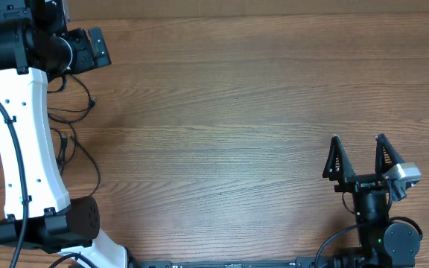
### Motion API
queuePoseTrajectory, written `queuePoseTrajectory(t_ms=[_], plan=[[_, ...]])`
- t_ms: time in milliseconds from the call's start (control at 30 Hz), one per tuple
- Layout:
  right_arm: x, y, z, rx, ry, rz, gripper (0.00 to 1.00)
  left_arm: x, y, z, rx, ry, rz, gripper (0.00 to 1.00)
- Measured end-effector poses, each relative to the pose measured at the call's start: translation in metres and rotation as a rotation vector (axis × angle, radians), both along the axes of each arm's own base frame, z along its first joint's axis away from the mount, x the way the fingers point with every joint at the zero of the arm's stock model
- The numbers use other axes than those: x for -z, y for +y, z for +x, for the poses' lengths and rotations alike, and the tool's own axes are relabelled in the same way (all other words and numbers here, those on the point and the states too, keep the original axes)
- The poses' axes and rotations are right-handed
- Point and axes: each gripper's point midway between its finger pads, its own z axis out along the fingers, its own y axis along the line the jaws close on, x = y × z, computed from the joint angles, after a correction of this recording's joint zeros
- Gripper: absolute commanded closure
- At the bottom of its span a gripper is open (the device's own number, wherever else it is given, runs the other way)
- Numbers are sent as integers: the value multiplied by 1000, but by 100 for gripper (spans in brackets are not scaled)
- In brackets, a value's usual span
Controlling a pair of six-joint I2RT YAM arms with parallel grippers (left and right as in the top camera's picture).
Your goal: Untangle cables
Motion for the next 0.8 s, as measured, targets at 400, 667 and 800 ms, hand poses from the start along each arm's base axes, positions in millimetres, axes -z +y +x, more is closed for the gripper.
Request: queuePoseTrajectory(t_ms=[400, 667, 800], plan=[[40, -2, 5, 7, -11, 7, 0, 0, 0, 0, 0, 0, 0, 0], [103, -7, 12, 37, 243, 20, 0, 0, 0, 0, 0, 1, 0, 0], [104, -7, 12, 37, 246, 23, 0, 0, 0, 0, 0, 1, 0, 0]])
